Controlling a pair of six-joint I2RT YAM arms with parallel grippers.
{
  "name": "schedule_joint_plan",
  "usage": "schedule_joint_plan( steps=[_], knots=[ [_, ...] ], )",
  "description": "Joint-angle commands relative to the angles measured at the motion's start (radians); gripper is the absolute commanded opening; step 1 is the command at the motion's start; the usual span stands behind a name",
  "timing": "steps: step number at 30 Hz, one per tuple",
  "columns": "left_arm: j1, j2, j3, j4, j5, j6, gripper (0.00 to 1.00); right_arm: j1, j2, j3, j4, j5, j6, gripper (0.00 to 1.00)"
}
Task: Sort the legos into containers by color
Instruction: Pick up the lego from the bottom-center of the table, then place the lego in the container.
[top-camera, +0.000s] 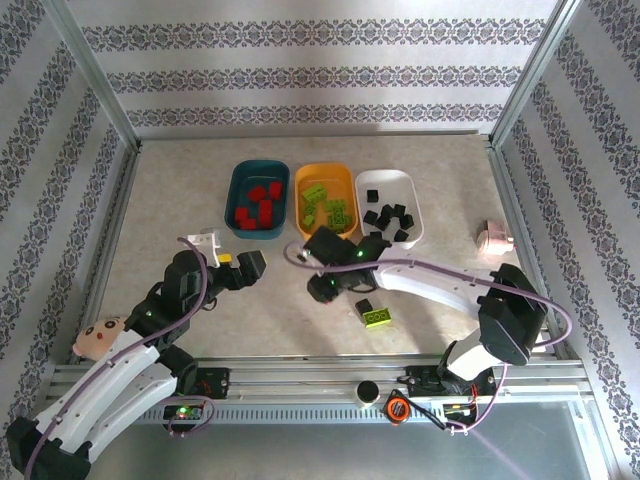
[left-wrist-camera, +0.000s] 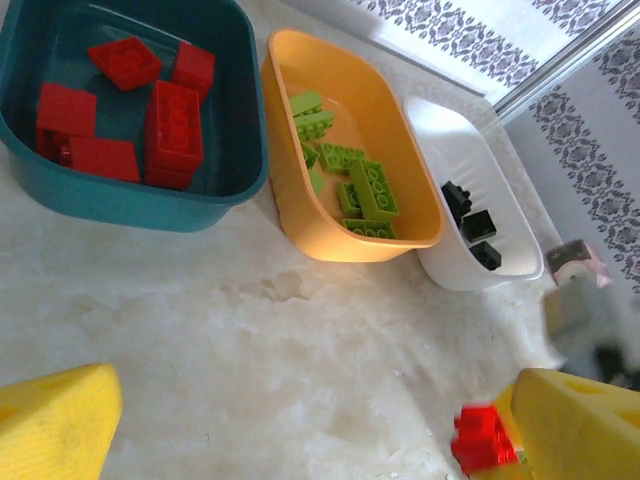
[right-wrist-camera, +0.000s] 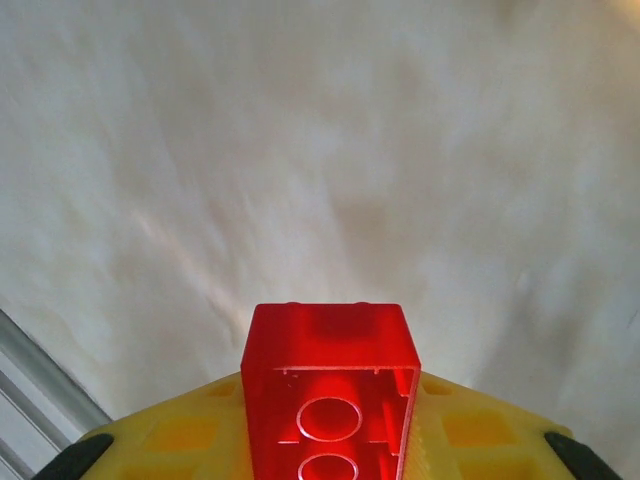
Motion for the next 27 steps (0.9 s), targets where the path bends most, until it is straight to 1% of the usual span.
schedule_joint_plan(
  steps=[1,4,8,10,14,18,20,21,24,25,27],
  knots=[
    [0.006,-0.030,-0.008,-0.048,-0.033,0.005,1.00,-0.035,0.032,0.120,0.134,-0.012,-0.001,0.30],
    [0.005,-0.052,-0.015,-0.062,-0.044,-0.007,1.00,-0.064,0.113,0.210,0.257,-0.031,0.023,0.31],
    [0.005,-0.066,-0.015,-0.074,-0.053,-0.013,1.00,-0.084,0.246,0.314,0.436,0.011,0.032,0.33],
    [0.005,-0.064,-0.013,-0.079,-0.050,-0.016,1.00,-0.098,0.335,0.382,0.505,0.011,0.042,0.33],
    [0.005,-0.065,-0.011,-0.092,-0.052,-0.016,1.00,-0.104,0.503,0.556,0.529,-0.007,0.048,0.33],
    [0.006,-0.065,-0.018,-0.097,-0.054,-0.019,1.00,-0.116,0.647,0.704,0.514,-0.021,0.095,0.34],
    [0.006,-0.066,-0.022,-0.096,-0.053,-0.020,1.00,-0.121,0.692,0.743,0.506,-0.014,0.119,0.38],
    [0.006,-0.065,-0.024,-0.097,-0.052,-0.021,1.00,-0.122,0.710,0.757,0.501,-0.008,0.127,0.43],
    [0.006,-0.064,-0.025,-0.099,-0.052,-0.018,1.00,-0.123,0.735,0.783,0.496,0.003,0.137,0.66],
    [0.007,-0.064,-0.024,-0.101,-0.052,-0.016,1.00,-0.123,0.734,0.783,0.501,0.007,0.141,0.71],
    [0.007,-0.064,-0.026,-0.102,-0.052,-0.015,1.00,-0.122,0.725,0.782,0.509,0.012,0.143,0.75]
  ],
)
